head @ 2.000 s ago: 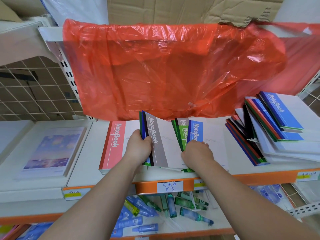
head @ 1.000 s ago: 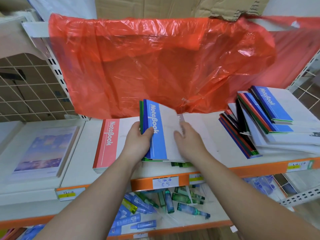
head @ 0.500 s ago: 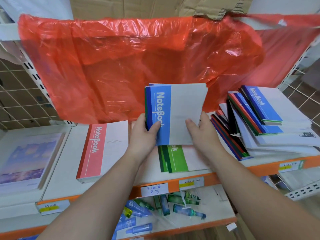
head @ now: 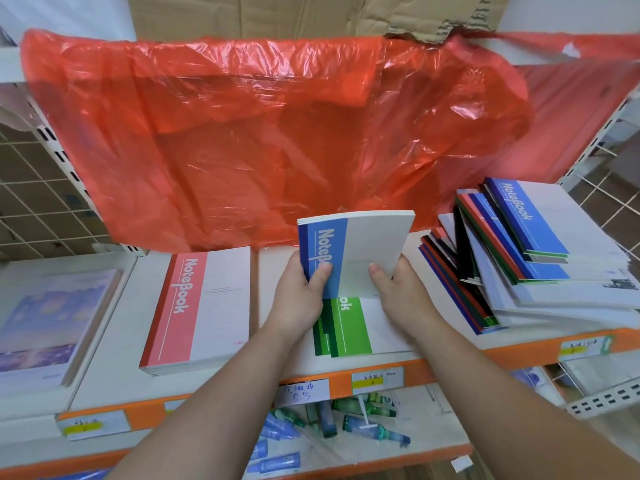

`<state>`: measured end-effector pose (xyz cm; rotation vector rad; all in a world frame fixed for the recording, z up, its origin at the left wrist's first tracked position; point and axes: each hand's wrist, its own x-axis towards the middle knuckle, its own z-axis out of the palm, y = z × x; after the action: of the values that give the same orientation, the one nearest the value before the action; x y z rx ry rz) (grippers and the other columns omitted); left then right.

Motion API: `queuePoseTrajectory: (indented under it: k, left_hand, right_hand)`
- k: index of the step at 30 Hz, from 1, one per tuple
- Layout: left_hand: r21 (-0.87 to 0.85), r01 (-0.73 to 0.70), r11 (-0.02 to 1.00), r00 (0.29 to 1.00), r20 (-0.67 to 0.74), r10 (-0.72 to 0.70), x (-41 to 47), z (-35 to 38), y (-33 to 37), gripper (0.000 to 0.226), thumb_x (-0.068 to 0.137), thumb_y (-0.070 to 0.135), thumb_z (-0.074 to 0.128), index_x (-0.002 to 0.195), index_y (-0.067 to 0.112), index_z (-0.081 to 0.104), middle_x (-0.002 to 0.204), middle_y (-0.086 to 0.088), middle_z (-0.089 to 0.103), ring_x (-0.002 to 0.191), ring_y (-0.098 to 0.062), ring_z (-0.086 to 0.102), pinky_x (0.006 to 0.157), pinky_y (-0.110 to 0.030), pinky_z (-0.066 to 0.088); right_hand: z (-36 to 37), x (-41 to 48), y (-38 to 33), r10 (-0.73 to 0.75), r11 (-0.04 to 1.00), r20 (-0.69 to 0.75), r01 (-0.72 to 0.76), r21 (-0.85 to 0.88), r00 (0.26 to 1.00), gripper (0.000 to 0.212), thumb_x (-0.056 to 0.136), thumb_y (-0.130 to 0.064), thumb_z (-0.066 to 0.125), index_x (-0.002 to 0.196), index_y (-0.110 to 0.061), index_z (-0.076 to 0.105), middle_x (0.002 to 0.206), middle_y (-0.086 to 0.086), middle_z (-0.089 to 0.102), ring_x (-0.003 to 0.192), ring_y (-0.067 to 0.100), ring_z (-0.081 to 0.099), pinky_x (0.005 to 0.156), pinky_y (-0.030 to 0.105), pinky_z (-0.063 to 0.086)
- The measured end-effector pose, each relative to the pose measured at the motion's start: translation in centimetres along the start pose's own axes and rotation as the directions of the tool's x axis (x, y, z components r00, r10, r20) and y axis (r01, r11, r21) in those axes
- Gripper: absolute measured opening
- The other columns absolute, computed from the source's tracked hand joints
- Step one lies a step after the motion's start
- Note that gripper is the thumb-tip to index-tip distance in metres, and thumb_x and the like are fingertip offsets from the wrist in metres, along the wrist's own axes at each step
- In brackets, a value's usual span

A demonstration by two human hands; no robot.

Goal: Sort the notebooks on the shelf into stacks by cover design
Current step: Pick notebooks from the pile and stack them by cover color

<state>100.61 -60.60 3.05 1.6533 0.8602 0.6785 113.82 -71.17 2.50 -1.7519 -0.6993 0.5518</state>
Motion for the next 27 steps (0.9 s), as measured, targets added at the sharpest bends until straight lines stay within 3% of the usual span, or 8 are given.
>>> queuePoseTrajectory:
  k: [7,10,14,16,18,20,22,27]
  left_hand:
    - [0.024,0.021,1.000,1.000,0.001,-0.021,0.2,0.1,-0.1,0.028,0.100,0.023,0.053,0.128,0.022,0.053,0.118,0.011,0.067,0.105,-0.003,0.063,0.083,-0.018,0.048]
    - [0.025,0.002,1.000,1.000,-0.030,-0.002,0.4,-0.5,1.0,0.026,0.100,0.023,0.054,0.126,0.021,0.055,0.116,0.011,0.067,0.105,-0.006,0.064,0.086,-0.022,0.050]
    - [0.100,-0.039,0.994,0.982,-0.181,0.057,0.5,-4.0,3.0,0.015,0.097,0.025,0.057,0.112,0.025,0.056,0.109,0.009,0.067,0.102,-0.013,0.063,0.089,-0.034,0.050]
    - [0.145,-0.016,0.989,0.968,-0.247,0.051,-0.1,-6.7,3.3,0.014,0.096,0.028,0.058,0.109,0.024,0.051,0.105,0.008,0.065,0.099,-0.016,0.062,0.086,-0.036,0.049]
    - [0.213,0.029,0.977,0.955,-0.294,0.036,-0.9,-9.3,3.1,0.019,0.097,0.030,0.057,0.108,0.020,0.046,0.103,0.007,0.061,0.094,-0.018,0.059,0.078,-0.034,0.044]
    - [0.279,0.105,0.955,0.944,-0.330,-0.007,-1.5,-11.7,2.3,0.024,0.097,0.030,0.057,0.110,0.017,0.042,0.107,0.003,0.059,0.095,-0.020,0.057,0.073,-0.031,0.037]
    - [0.337,0.203,0.919,0.935,-0.344,-0.081,-1.7,-13.8,0.9,0.029,0.096,0.032,0.057,0.114,0.013,0.045,0.114,-0.002,0.062,0.104,-0.028,0.059,0.075,-0.033,0.039]
    - [0.448,0.324,0.833,0.915,-0.371,-0.157,-1.4,-17.7,-1.7,0.032,0.093,0.042,0.060,0.104,0.012,0.058,0.102,-0.004,0.068,0.093,-0.028,0.061,0.073,-0.036,0.047]
  right_hand:
    - [-0.1,0.1,0.2,0.002,0.999,0.003,-0.001,-0.034,1.000,0.022,0.100,-0.021,0.051,0.122,-0.019,0.053,0.104,-0.016,0.062,0.093,-0.009,0.056,0.064,0.002,0.041]
    - [0.0,0.2,-1.1,-0.026,0.999,0.004,0.026,-0.042,1.000,0.020,0.100,-0.020,0.051,0.119,-0.019,0.053,0.105,-0.013,0.062,0.096,-0.003,0.057,0.066,0.003,0.040]
    - [2.1,0.7,-4.2,-0.121,0.992,0.047,0.122,-0.016,0.992,0.022,0.098,-0.015,0.054,0.119,-0.017,0.055,0.108,-0.015,0.063,0.093,-0.009,0.056,0.069,-0.003,0.039]
    - [4.4,0.8,-5.1,-0.110,0.994,0.122,0.111,-0.003,0.986,0.026,0.096,-0.018,0.056,0.122,-0.017,0.057,0.113,-0.010,0.065,0.098,-0.001,0.060,0.082,0.007,0.047]
    - [7.1,0.6,-5.3,-0.074,0.997,0.193,0.076,-0.002,0.978,0.030,0.091,-0.030,0.059,0.120,-0.022,0.058,0.114,-0.009,0.067,0.103,0.008,0.064,0.094,0.031,0.052]
    - [9.8,0.0,-5.5,-0.027,0.999,0.253,0.035,-0.028,0.967,0.035,0.086,-0.039,0.058,0.119,-0.026,0.058,0.115,-0.009,0.067,0.103,0.012,0.065,0.093,0.041,0.053]
    - [12.3,-0.5,-5.3,0.013,0.999,0.297,-0.003,-0.035,0.955,0.035,0.086,-0.038,0.058,0.119,-0.028,0.058,0.114,-0.010,0.068,0.102,0.013,0.066,0.091,0.043,0.054]
    - [16.1,-1.2,-5.8,0.120,0.987,0.334,-0.076,-0.142,0.935,0.029,0.092,-0.033,0.047,0.119,-0.023,0.053,0.111,-0.005,0.066,0.094,0.015,0.065,0.073,0.030,0.055]
